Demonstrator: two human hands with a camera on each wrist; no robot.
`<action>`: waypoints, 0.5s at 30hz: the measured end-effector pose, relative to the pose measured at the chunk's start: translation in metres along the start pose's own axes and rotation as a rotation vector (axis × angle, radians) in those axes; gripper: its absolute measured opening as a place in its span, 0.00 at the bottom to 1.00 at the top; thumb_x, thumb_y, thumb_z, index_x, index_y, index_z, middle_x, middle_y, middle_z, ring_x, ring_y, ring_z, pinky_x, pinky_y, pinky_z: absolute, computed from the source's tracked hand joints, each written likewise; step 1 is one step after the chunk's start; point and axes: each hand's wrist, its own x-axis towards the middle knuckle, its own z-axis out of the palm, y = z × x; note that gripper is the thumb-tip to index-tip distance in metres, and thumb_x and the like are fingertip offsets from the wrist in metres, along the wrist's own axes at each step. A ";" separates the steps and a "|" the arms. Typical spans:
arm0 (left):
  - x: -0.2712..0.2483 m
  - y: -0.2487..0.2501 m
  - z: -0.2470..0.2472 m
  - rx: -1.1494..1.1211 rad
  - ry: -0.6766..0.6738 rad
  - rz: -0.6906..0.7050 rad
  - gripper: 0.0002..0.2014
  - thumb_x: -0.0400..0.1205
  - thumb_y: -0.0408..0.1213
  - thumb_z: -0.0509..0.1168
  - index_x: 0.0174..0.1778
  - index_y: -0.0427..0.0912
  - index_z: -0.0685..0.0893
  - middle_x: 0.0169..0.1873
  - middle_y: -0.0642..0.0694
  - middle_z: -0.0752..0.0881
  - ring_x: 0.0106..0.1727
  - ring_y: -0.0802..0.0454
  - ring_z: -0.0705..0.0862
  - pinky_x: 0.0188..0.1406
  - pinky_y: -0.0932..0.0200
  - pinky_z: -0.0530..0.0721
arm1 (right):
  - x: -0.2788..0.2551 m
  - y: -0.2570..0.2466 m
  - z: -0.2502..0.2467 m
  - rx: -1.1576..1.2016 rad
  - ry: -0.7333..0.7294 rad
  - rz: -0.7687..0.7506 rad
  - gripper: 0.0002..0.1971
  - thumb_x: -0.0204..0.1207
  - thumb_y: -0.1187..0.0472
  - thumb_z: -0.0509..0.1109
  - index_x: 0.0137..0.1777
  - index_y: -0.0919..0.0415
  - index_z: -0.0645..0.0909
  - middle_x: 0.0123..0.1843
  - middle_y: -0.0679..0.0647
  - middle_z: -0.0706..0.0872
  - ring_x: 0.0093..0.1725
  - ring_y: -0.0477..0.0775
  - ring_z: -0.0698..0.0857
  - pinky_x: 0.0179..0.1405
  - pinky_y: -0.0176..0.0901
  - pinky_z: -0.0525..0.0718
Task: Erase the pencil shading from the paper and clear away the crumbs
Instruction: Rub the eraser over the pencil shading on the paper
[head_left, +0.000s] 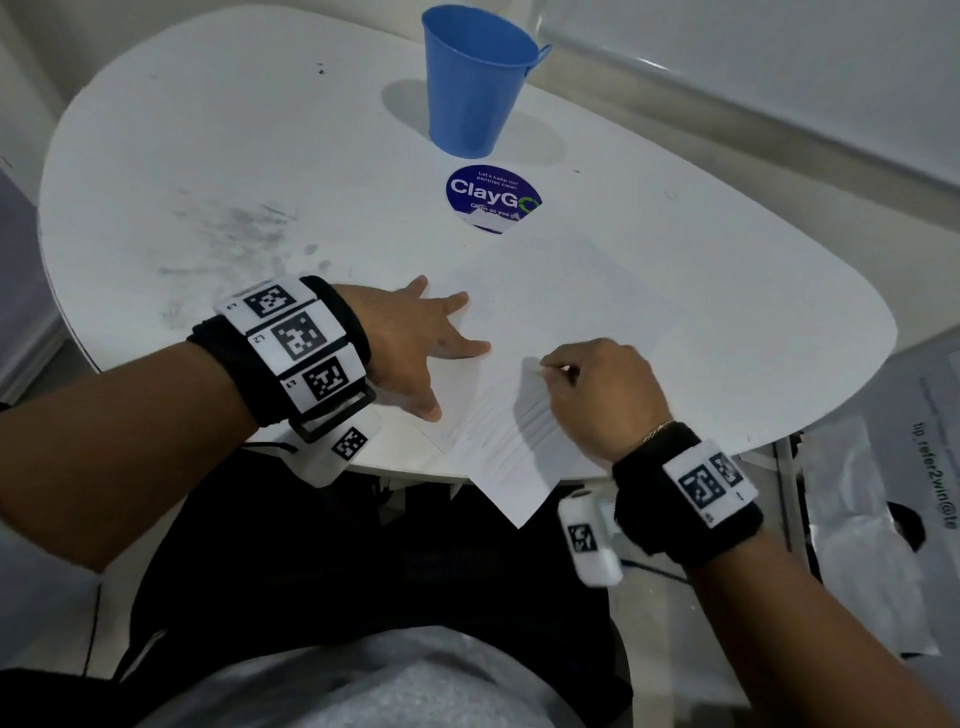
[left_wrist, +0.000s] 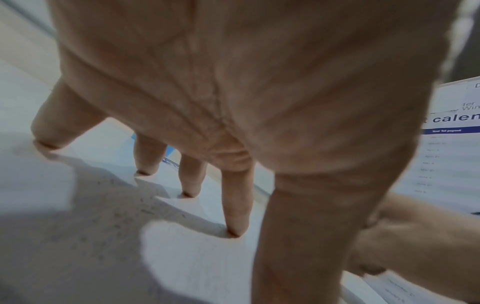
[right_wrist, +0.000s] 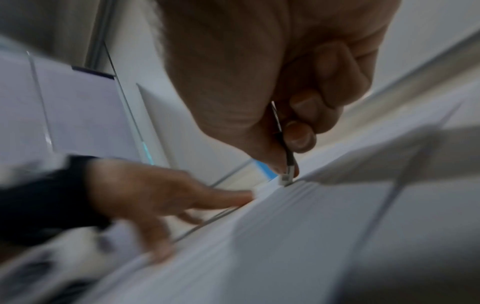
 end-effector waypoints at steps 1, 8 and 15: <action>0.000 0.000 0.000 -0.004 -0.003 0.003 0.44 0.81 0.60 0.68 0.83 0.79 0.44 0.86 0.61 0.31 0.87 0.49 0.28 0.86 0.33 0.50 | -0.006 -0.006 0.004 0.001 -0.041 -0.051 0.10 0.80 0.58 0.67 0.51 0.53 0.91 0.48 0.51 0.93 0.47 0.58 0.89 0.51 0.49 0.87; 0.001 -0.001 0.000 -0.009 -0.006 0.002 0.44 0.80 0.61 0.69 0.83 0.79 0.44 0.86 0.61 0.30 0.87 0.49 0.28 0.86 0.32 0.50 | 0.004 0.001 -0.004 0.030 0.018 0.042 0.10 0.80 0.58 0.68 0.52 0.52 0.91 0.49 0.51 0.93 0.48 0.57 0.89 0.52 0.50 0.87; 0.000 -0.001 0.000 -0.021 0.002 0.000 0.44 0.80 0.60 0.69 0.83 0.79 0.44 0.86 0.61 0.31 0.87 0.49 0.29 0.86 0.32 0.48 | 0.001 -0.007 -0.002 0.023 -0.054 -0.003 0.11 0.82 0.60 0.66 0.54 0.52 0.91 0.51 0.50 0.92 0.50 0.55 0.88 0.53 0.46 0.85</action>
